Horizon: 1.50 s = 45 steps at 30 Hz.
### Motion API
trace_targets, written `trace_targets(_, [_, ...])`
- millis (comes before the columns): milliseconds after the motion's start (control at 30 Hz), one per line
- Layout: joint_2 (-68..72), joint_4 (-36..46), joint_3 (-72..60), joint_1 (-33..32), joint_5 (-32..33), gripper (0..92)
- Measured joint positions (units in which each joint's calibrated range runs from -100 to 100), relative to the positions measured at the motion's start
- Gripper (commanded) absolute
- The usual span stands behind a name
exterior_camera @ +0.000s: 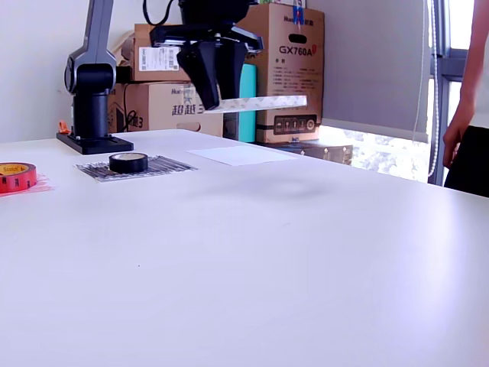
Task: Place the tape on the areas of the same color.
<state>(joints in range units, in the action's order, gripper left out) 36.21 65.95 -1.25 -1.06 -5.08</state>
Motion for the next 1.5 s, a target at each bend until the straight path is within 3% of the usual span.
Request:
trace_targets(233, [-8.83, -6.97, 10.98, -8.20, -4.73, 0.0])
trace_targets(700, [-13.19, -8.20, 26.68, -21.00, -6.48, 0.0])
trace_targets(1000, [-13.19, -8.21, 30.93, -22.61, -6.69, 0.0])
trace_targets(1500, [-13.19, -8.06, 32.50, -21.15, -15.23, 0.0])
